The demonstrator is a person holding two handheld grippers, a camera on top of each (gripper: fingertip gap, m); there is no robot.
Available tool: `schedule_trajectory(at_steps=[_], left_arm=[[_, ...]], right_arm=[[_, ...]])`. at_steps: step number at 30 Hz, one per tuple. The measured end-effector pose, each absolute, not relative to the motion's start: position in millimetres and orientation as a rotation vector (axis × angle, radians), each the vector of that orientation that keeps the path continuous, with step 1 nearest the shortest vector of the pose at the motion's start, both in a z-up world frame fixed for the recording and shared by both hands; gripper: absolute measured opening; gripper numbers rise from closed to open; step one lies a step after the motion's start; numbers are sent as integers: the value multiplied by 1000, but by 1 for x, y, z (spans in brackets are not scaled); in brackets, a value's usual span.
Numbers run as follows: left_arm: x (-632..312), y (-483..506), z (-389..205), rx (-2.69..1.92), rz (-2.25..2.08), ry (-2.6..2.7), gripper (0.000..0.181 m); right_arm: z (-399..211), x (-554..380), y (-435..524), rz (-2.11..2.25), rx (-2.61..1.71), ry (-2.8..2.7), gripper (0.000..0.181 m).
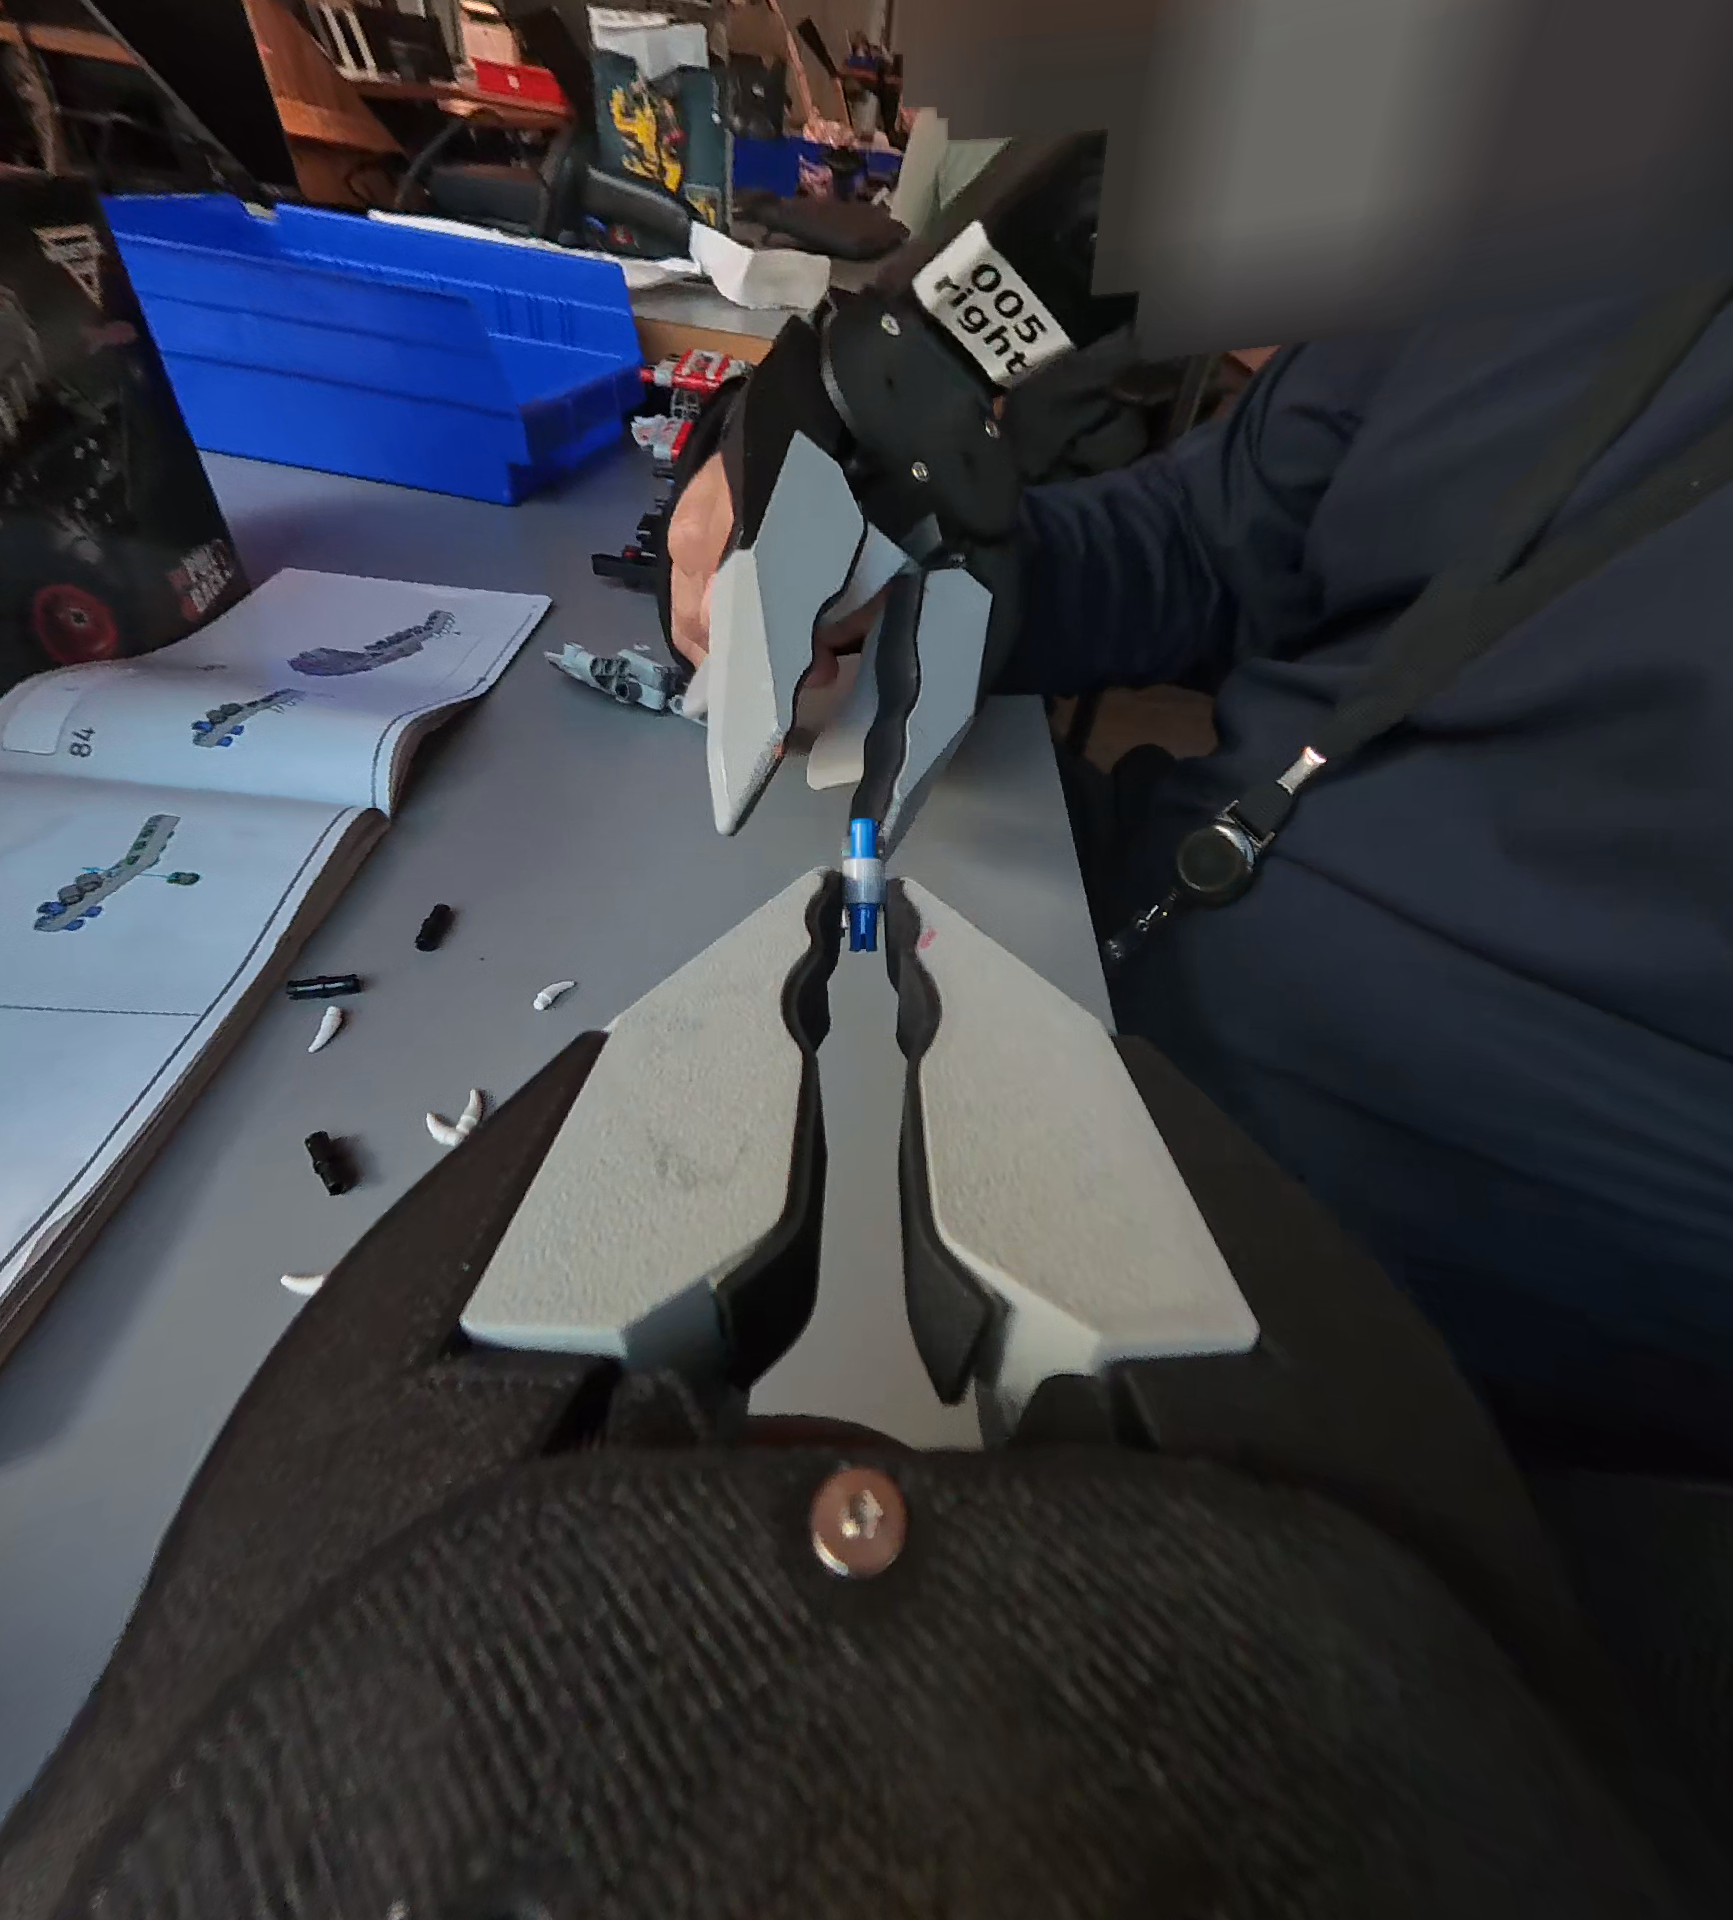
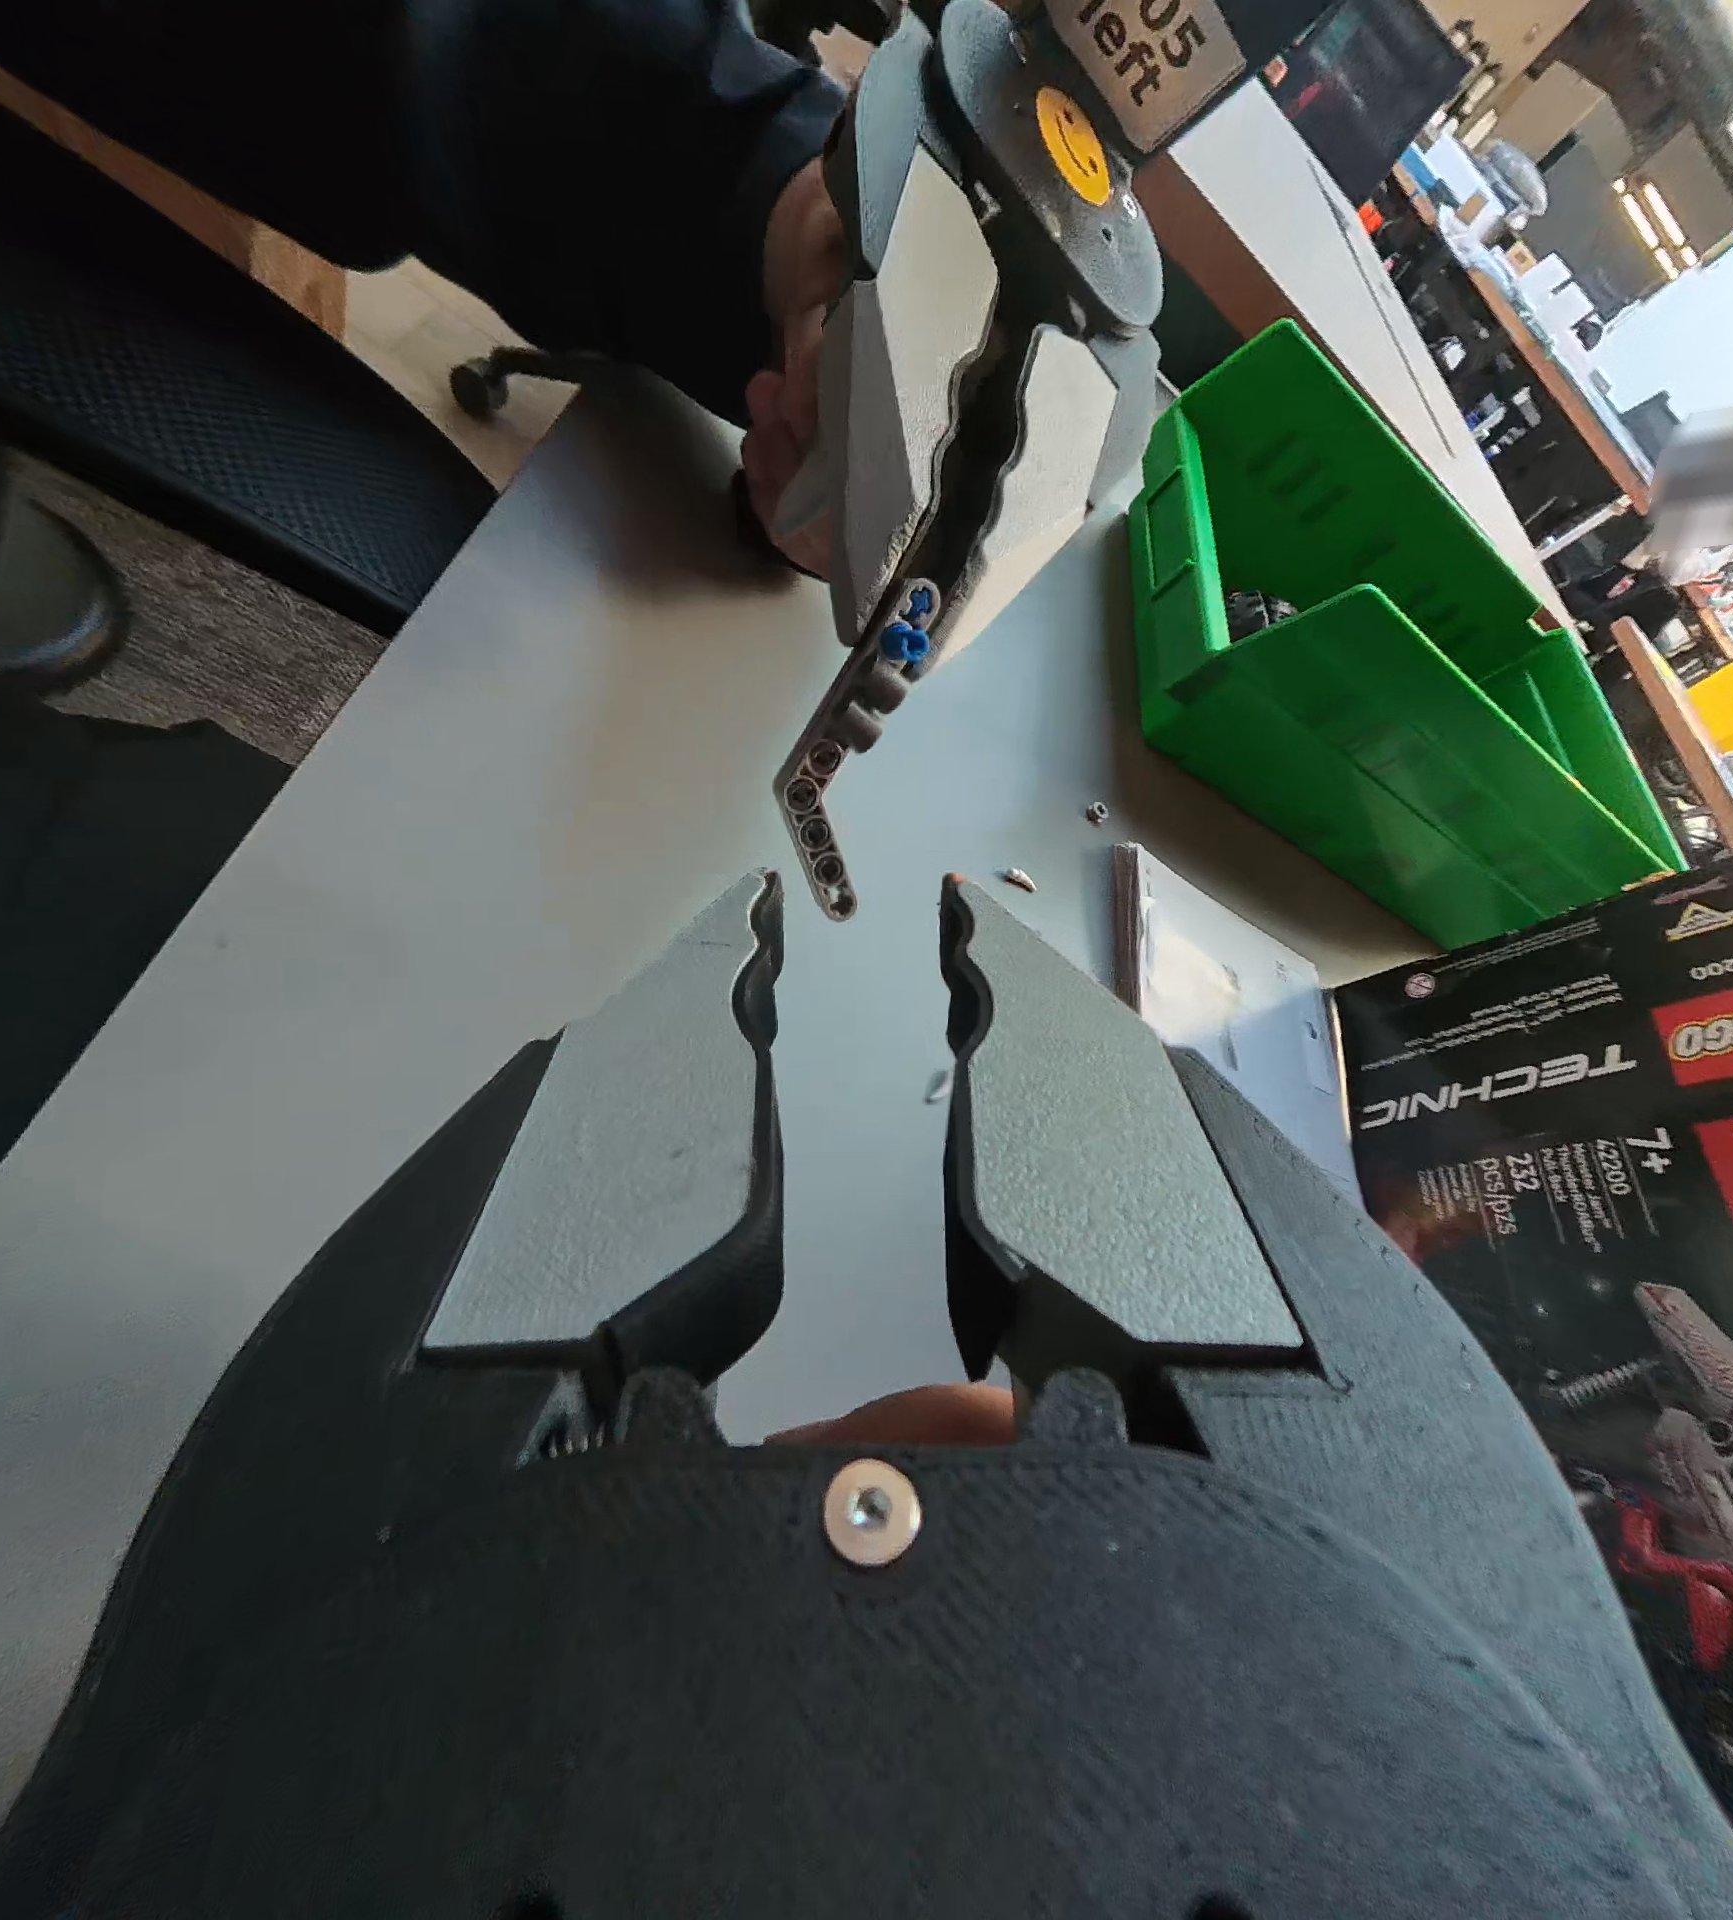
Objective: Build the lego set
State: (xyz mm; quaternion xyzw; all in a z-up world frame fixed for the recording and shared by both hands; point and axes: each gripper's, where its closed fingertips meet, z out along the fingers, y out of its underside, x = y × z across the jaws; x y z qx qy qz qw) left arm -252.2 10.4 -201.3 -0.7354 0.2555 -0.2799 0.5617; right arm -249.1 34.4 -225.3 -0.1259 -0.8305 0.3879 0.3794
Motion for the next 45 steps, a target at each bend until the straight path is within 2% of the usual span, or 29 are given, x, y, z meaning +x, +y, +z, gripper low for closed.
schedule_trajectory(at_steps=[1,6,11,15,33,45], left_arm=[[-250,10,-200,-1718,-665,631,5],[-242,12,-196,-1651,-697,720,5],[-258,20,-198,-1694,-666,642,8],[-276,23,-204,-1746,-577,583,29],[-303,29,-213,-1841,-499,447,30],[-304,29,-216,-1859,-515,446,31]], right_arm=[[-226,-249,32,1004,-320,-2128,26],[-236,-245,26,1006,-301,-2193,8],[-234,-249,32,1037,-371,-2191,7],[-243,-257,44,944,-423,-2205,5],[-283,-257,62,778,-549,-2427,5],[-279,-259,68,795,-580,-2409,7]])
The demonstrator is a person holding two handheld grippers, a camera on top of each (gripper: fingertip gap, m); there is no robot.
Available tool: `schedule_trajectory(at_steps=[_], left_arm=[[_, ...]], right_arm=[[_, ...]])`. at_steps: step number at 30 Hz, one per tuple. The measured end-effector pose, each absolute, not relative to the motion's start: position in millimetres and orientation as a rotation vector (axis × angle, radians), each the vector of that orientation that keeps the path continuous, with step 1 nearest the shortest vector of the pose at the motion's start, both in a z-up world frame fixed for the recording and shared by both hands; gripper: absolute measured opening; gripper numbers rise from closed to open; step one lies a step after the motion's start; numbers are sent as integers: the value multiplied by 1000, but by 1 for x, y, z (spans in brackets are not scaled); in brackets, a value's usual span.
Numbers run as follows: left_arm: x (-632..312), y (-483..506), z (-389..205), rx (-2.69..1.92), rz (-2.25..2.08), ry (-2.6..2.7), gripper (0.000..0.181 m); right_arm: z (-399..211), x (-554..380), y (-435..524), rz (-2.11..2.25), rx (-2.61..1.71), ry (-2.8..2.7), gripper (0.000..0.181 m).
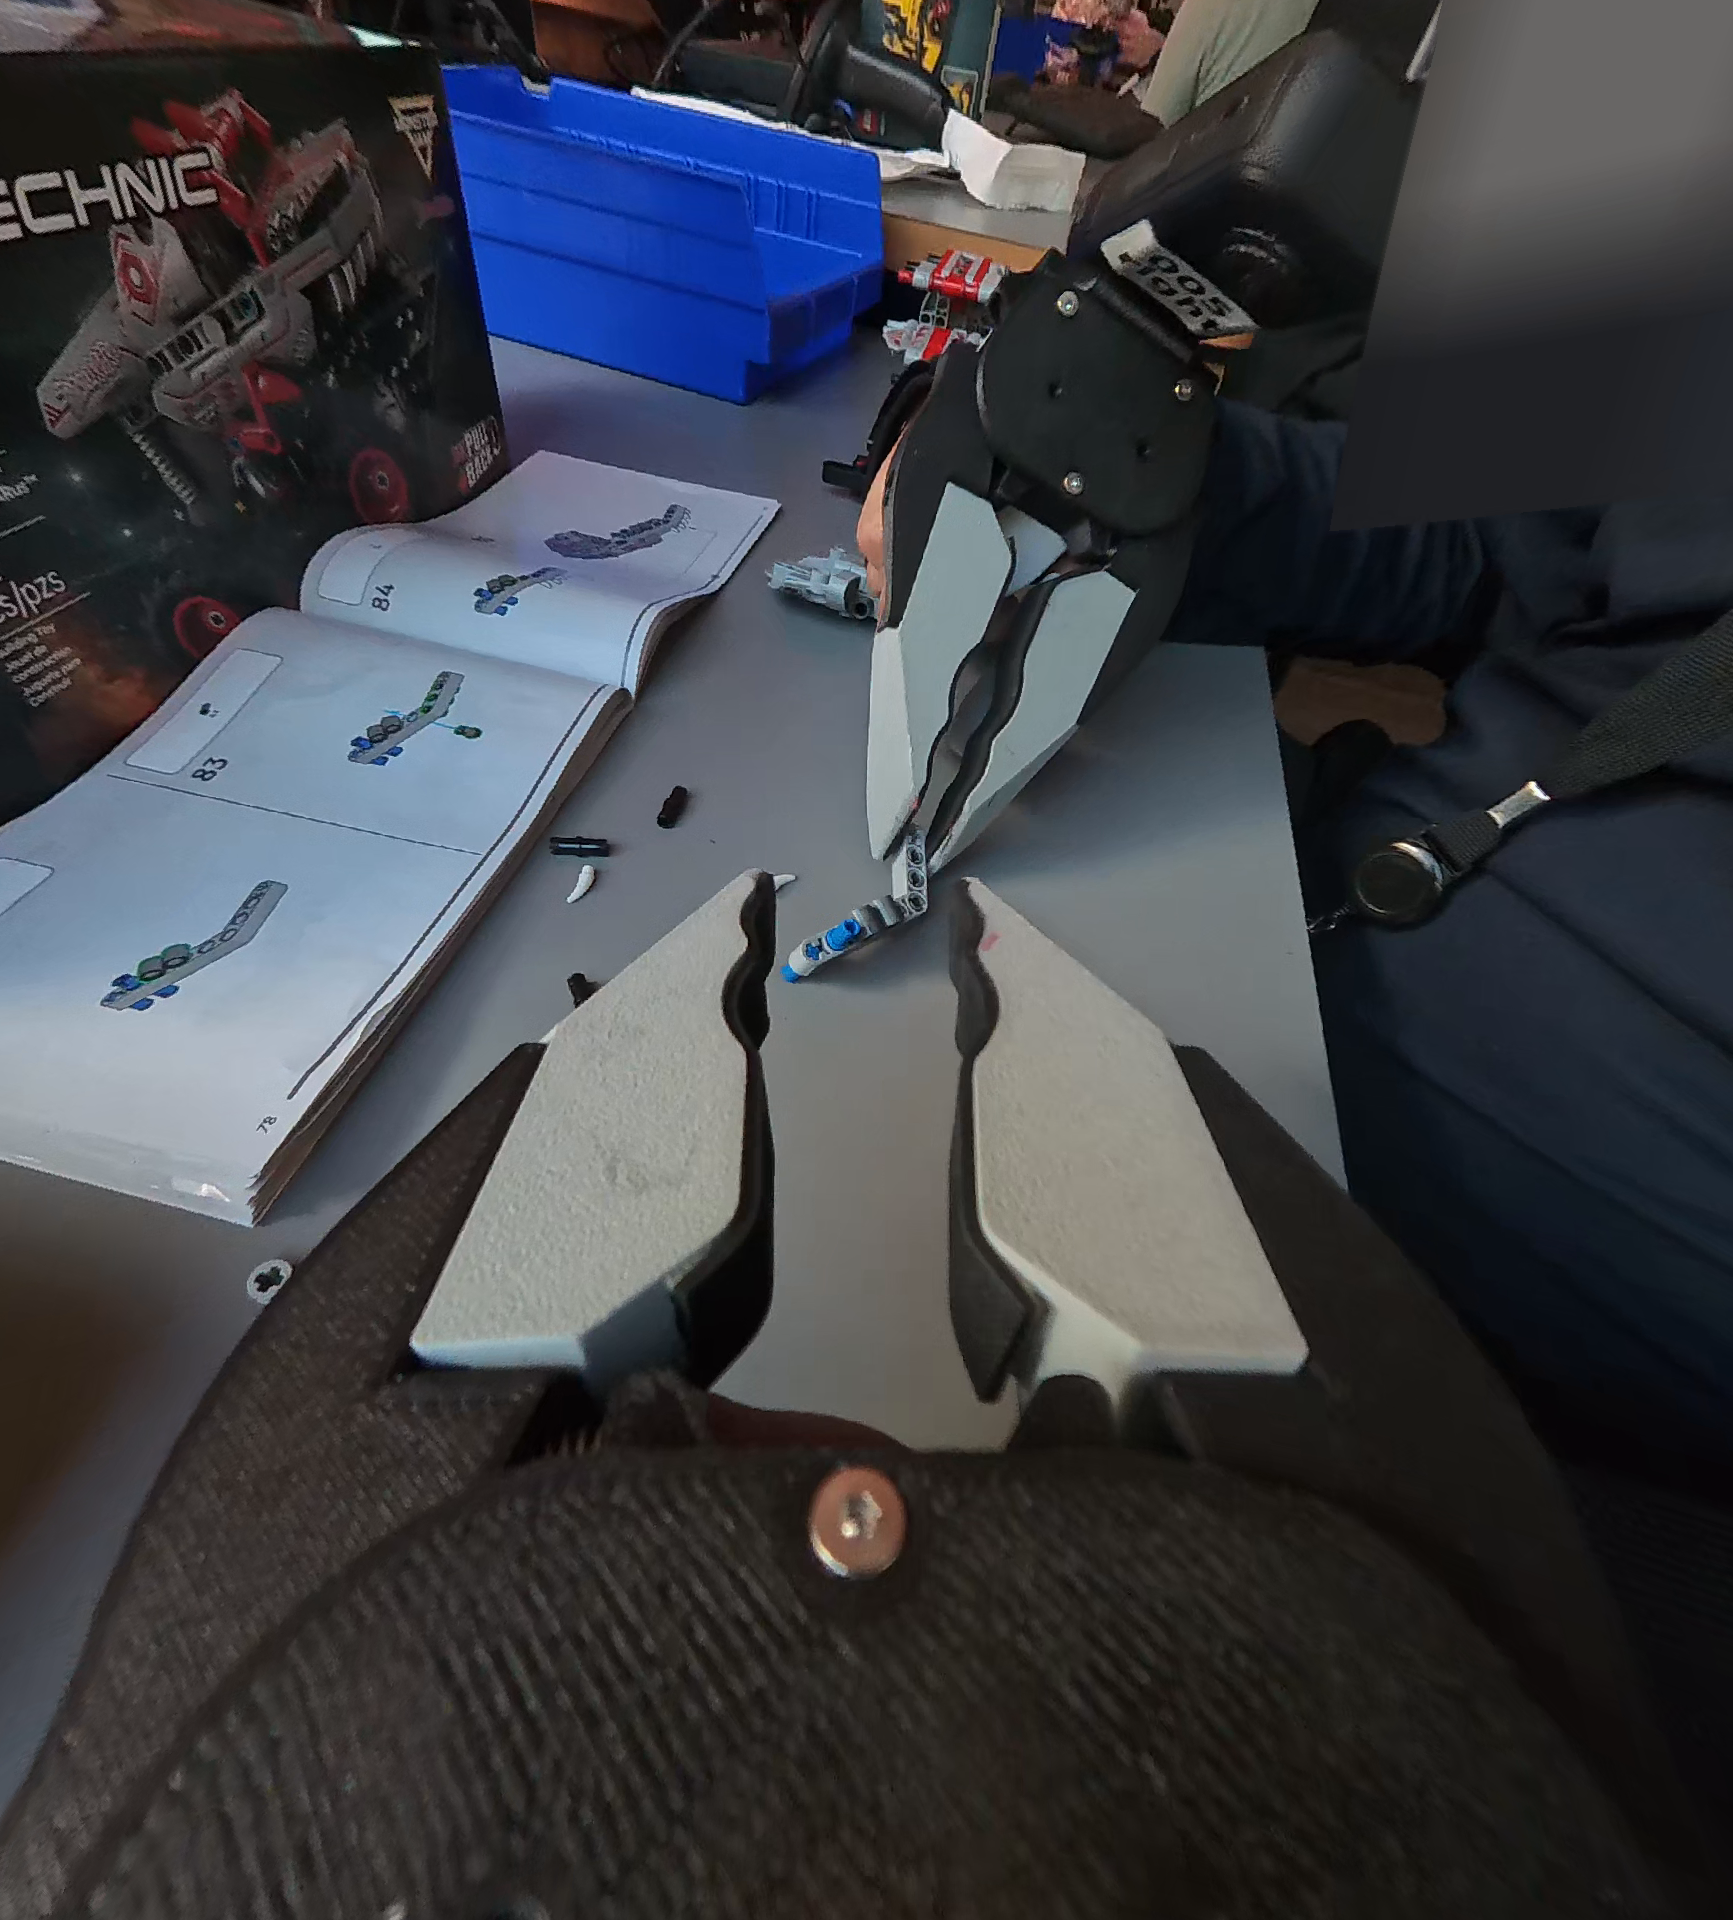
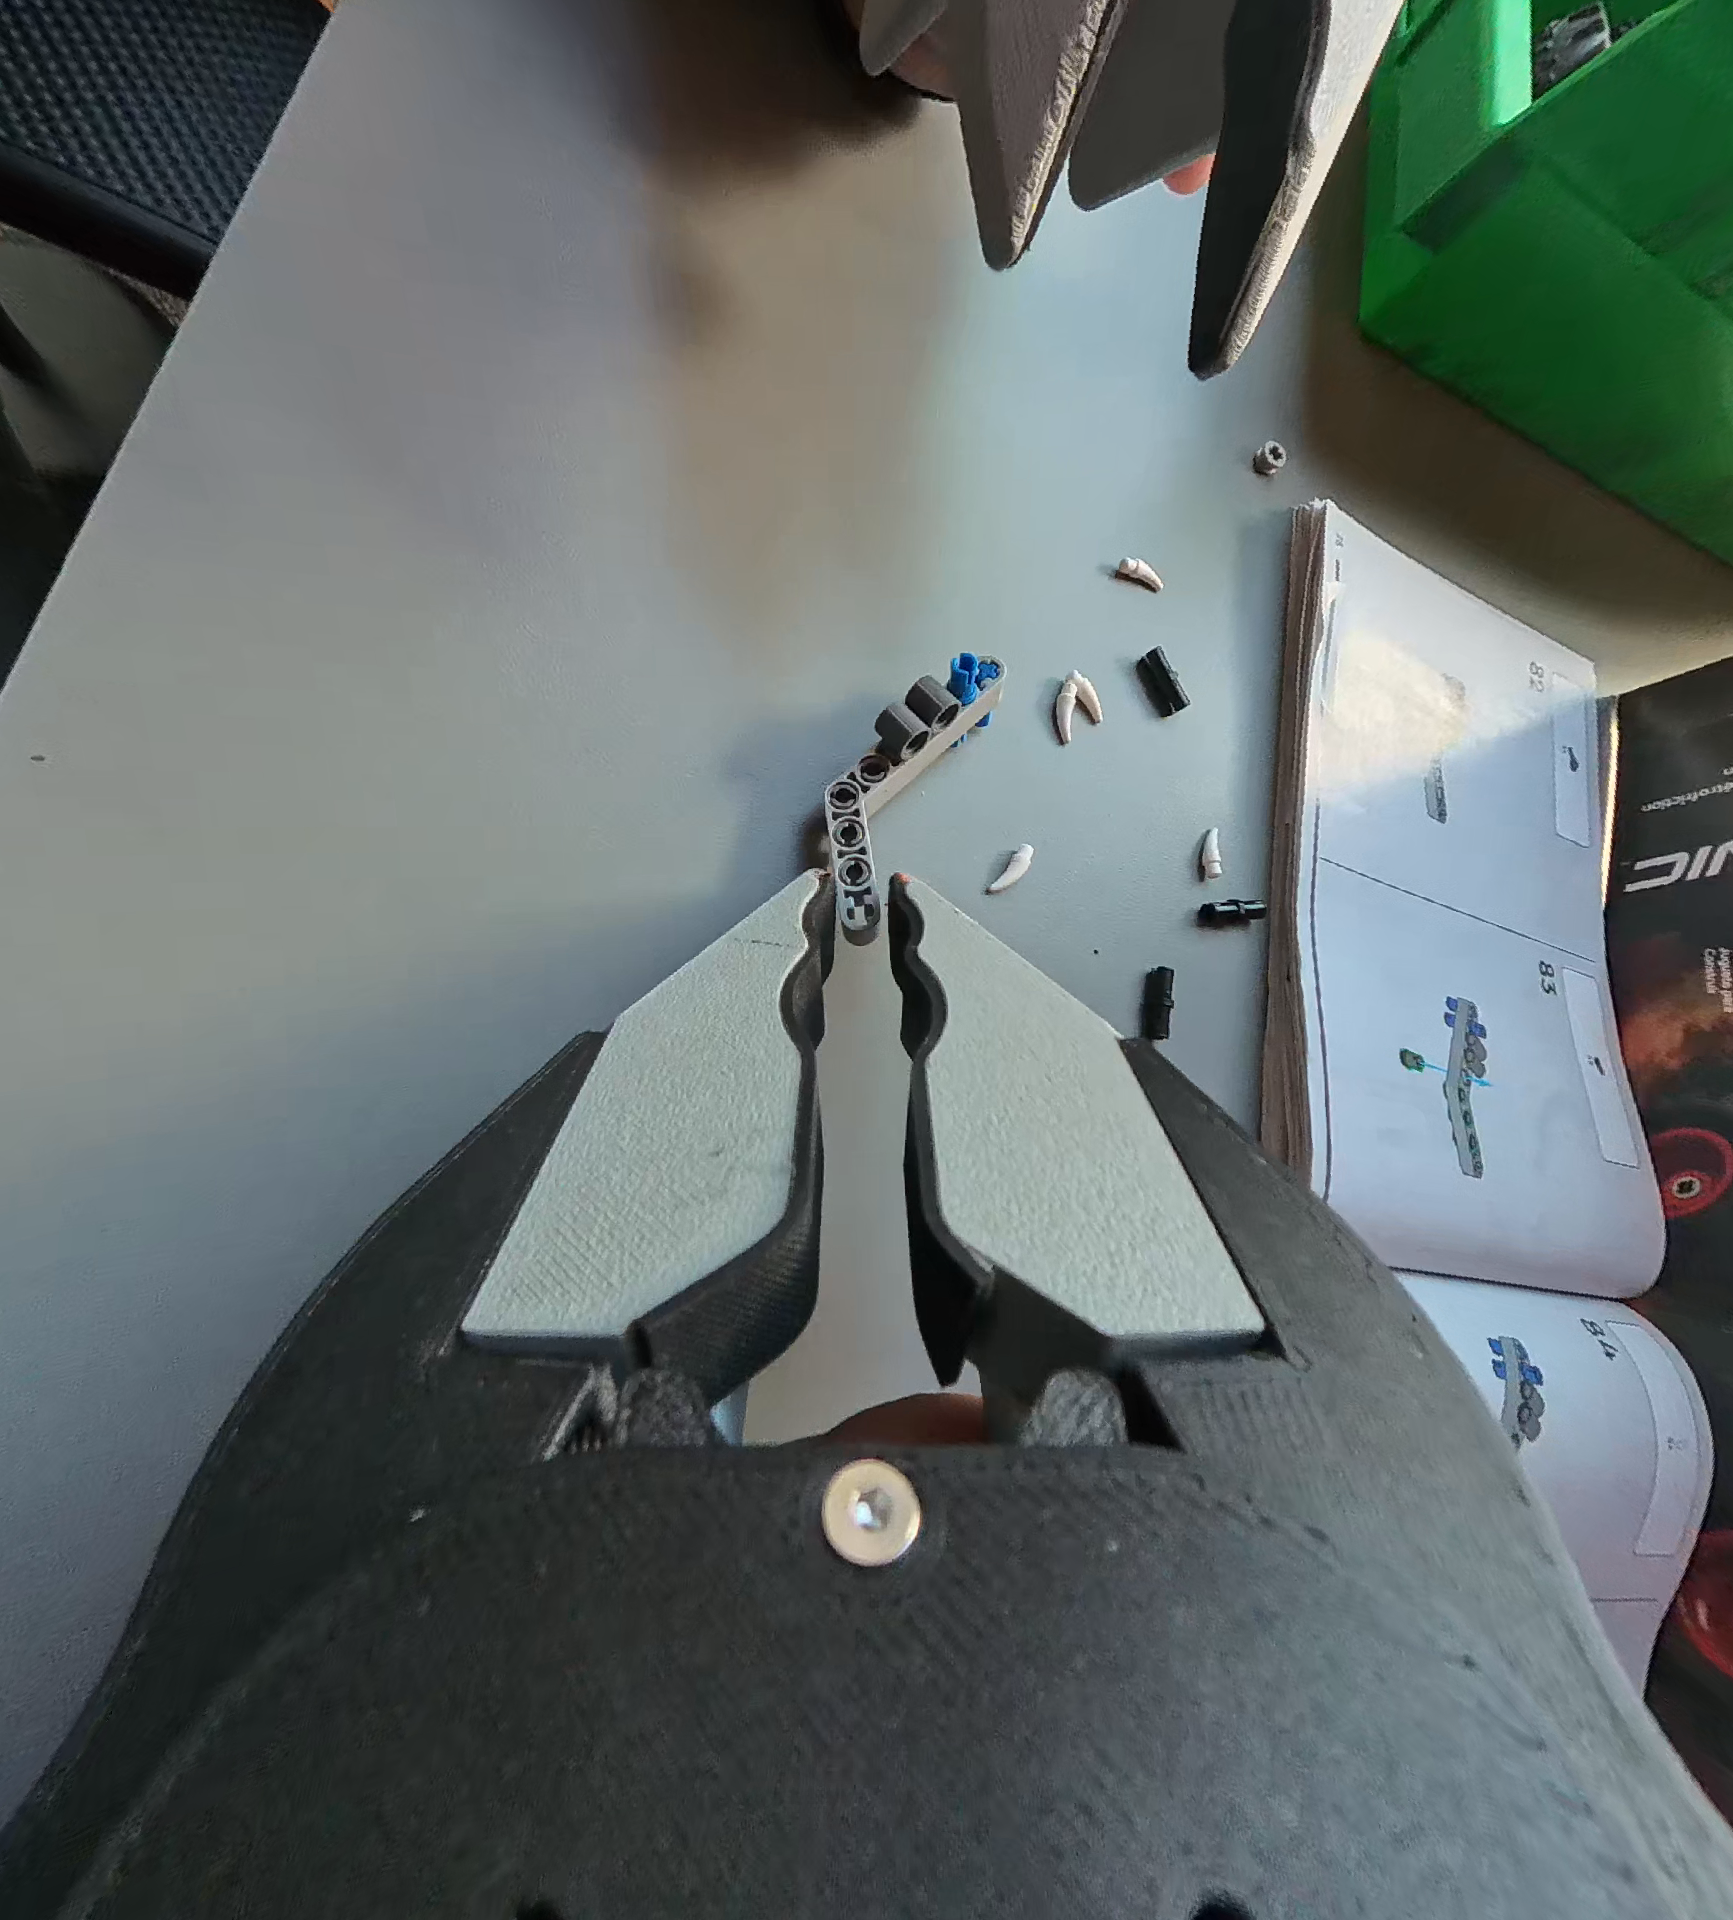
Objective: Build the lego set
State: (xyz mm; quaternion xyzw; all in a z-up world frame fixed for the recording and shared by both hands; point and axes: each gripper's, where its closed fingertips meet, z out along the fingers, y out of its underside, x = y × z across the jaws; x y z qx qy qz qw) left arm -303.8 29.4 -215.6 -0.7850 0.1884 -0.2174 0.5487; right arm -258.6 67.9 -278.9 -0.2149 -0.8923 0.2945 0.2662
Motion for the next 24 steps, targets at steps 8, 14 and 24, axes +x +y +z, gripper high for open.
schedule_trajectory(at_steps=[8,14,24], left_arm=[[-302,30,-219,-1878,-516,455,31],[-302,30,-219,-1885,-519,455,31],[-305,31,-218,-1883,-557,428,31]], right_arm=[[-276,-258,69,800,-587,-2397,9],[-278,-258,69,792,-583,-2403,9],[-262,-255,67,900,-597,-2367,13]])
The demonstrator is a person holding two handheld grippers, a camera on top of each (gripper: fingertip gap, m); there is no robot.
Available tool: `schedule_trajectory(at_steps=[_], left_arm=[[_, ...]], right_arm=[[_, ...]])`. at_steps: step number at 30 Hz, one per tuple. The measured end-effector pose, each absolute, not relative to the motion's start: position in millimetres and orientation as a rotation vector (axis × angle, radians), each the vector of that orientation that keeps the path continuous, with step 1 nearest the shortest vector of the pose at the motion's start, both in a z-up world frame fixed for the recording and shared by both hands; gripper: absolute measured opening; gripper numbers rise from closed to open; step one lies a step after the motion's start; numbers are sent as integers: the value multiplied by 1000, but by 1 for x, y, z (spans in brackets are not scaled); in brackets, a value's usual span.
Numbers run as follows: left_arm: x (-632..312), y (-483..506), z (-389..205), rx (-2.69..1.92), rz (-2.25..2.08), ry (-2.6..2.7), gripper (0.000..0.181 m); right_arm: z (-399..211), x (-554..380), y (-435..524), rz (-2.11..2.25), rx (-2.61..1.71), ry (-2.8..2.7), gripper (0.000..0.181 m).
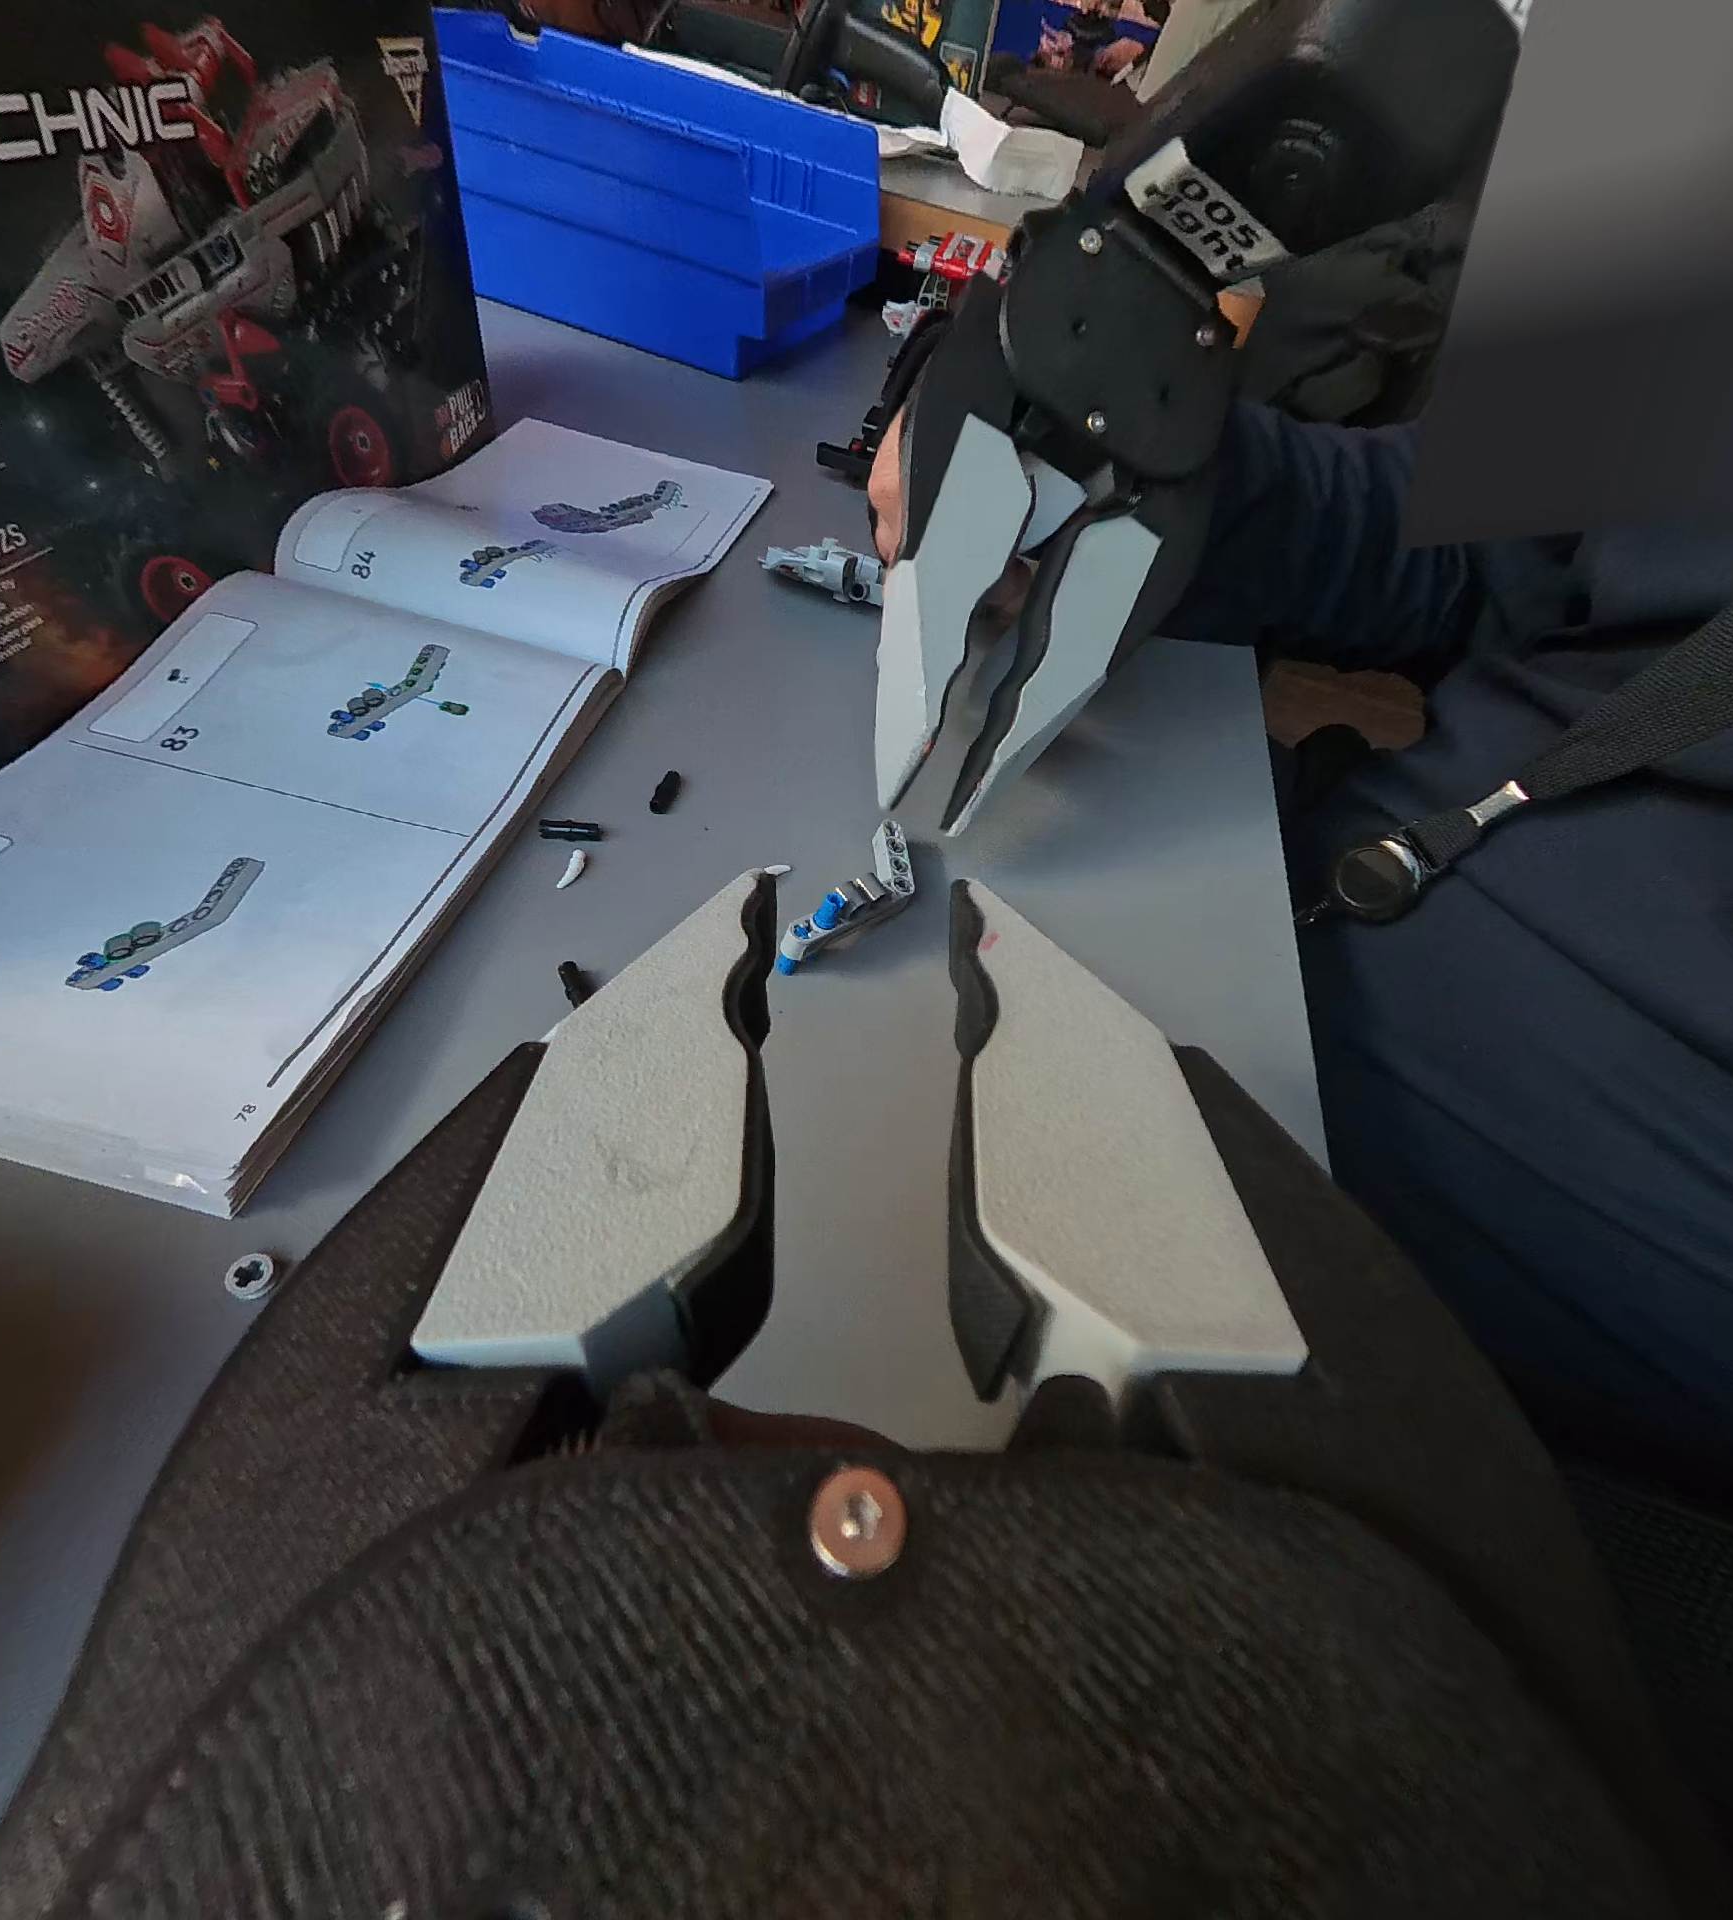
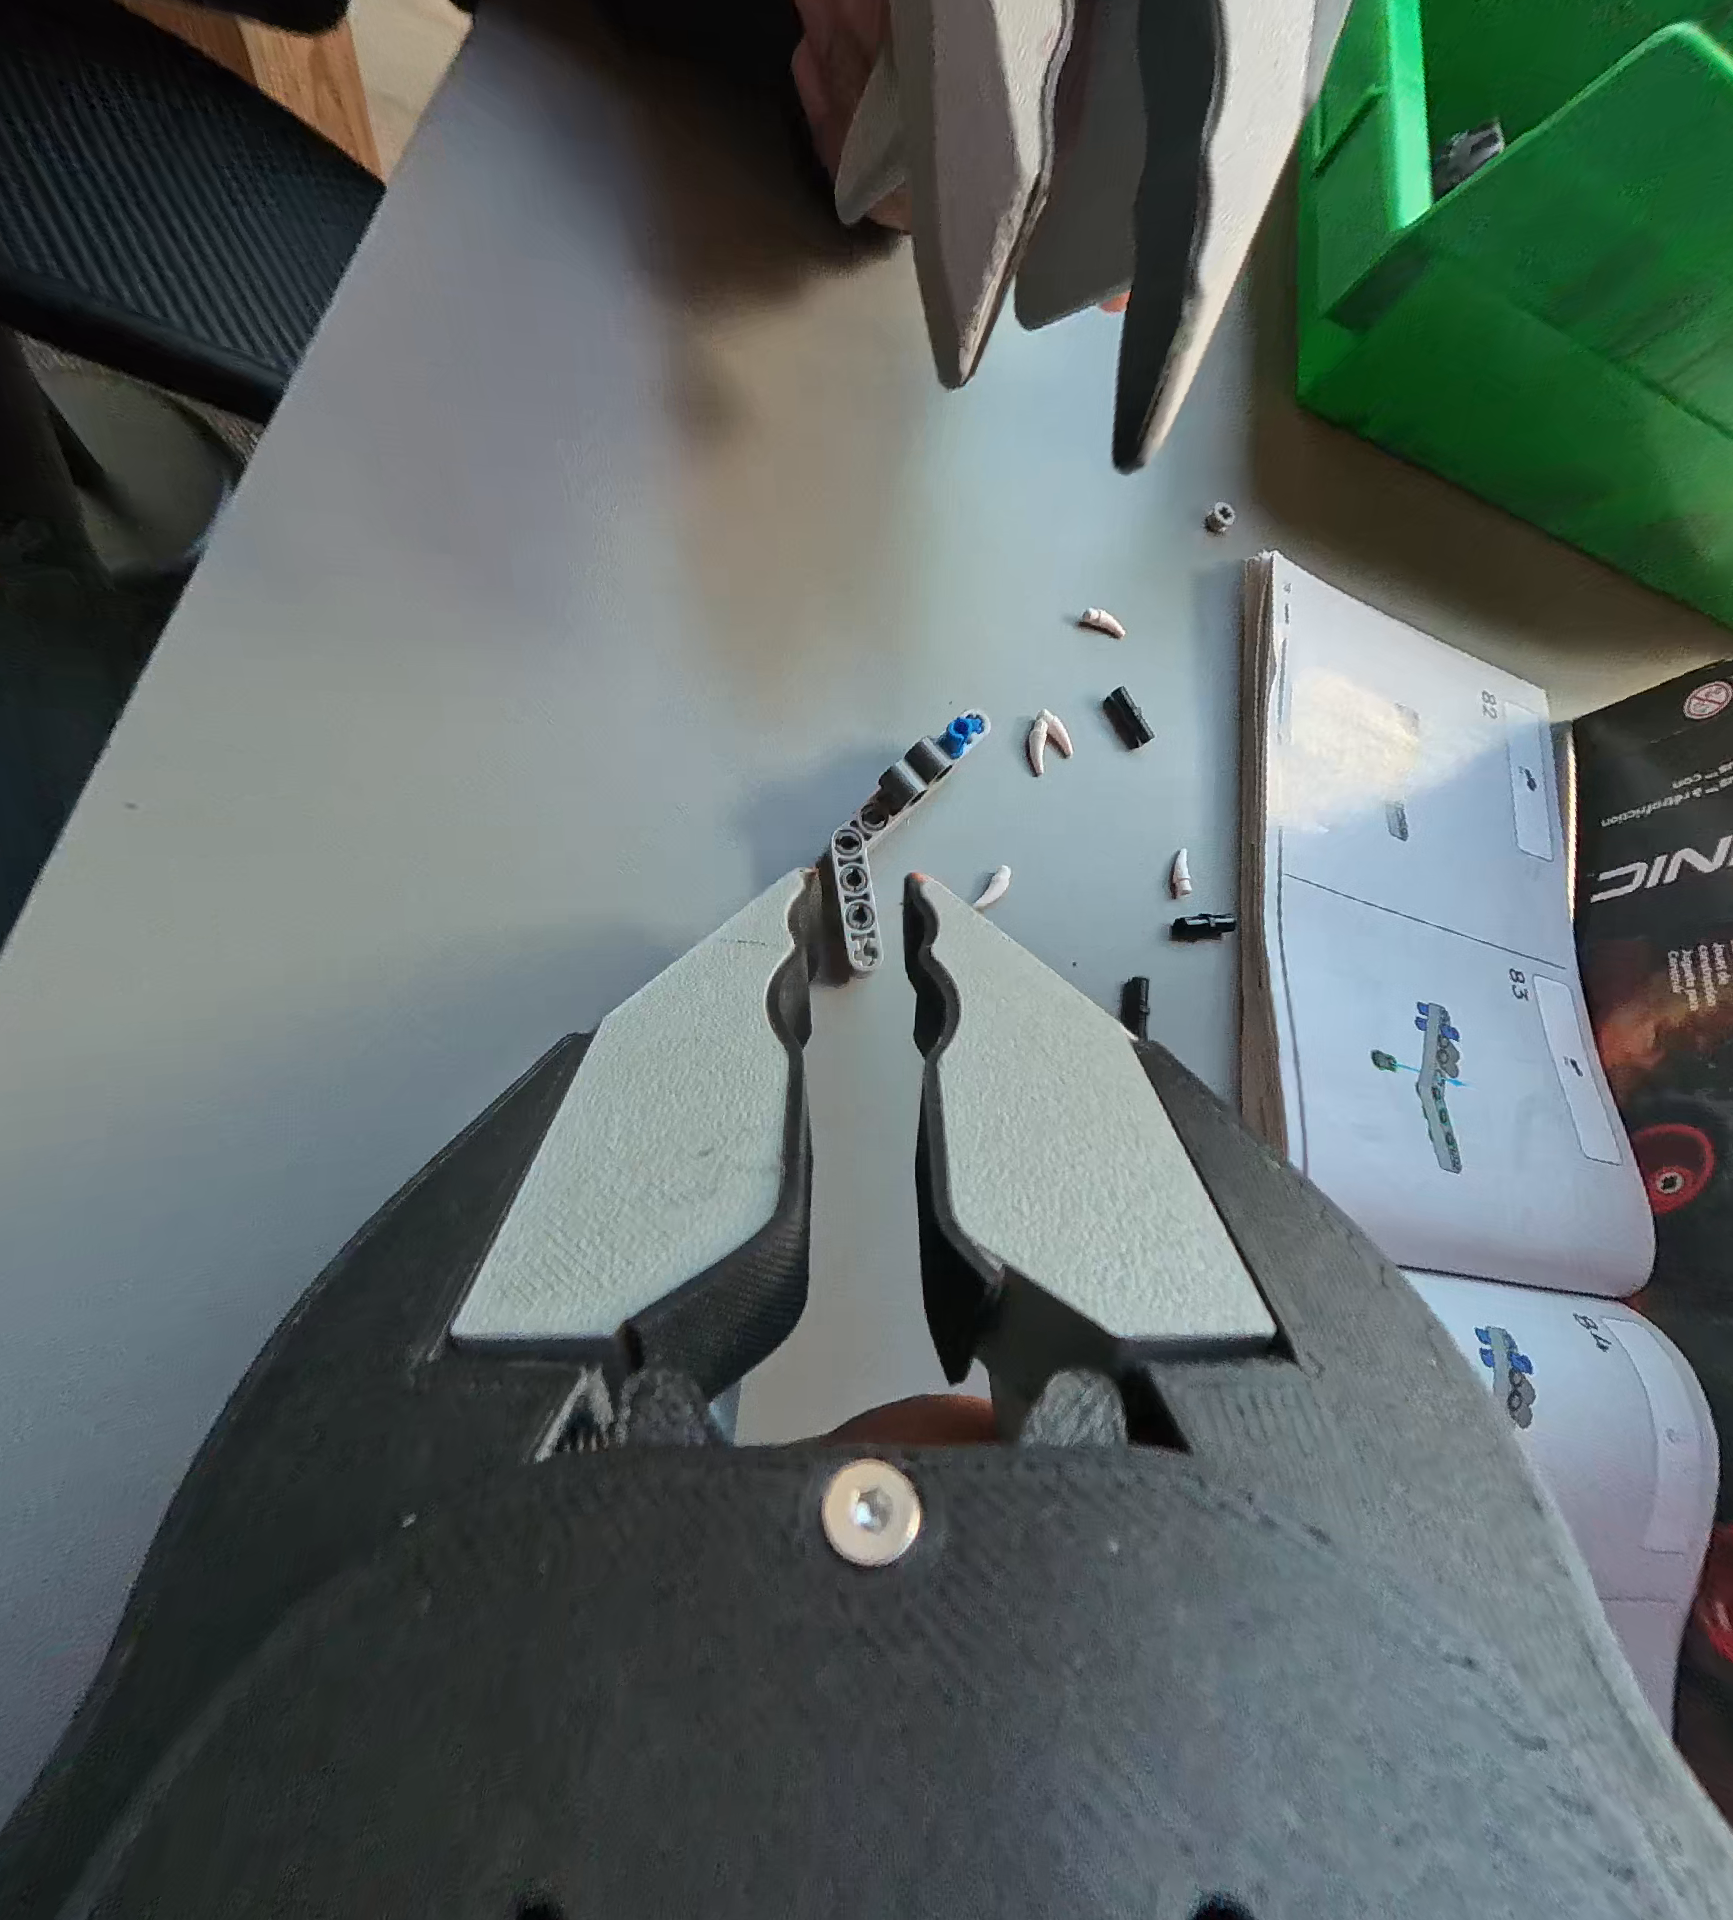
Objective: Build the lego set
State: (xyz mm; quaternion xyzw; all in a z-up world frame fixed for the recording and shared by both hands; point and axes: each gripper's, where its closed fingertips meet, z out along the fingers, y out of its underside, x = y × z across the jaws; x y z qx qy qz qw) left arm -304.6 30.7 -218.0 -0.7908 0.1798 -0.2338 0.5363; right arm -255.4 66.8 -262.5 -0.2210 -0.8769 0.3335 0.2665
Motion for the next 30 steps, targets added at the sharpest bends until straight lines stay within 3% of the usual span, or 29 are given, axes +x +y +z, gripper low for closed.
schedule_trajectory(at_steps=[13,21,30], left_arm=[[-304,30,-218,-1883,-568,429,29],[-304,31,-219,-1889,-571,432,30],[-303,31,-221,-1901,-573,439,29]], right_arm=[[-168,-254,105,1418,-763,-1962,17],[-147,-272,180,1288,-996,-1613,12],[-151,-276,195,1240,-1074,-1566,10]])
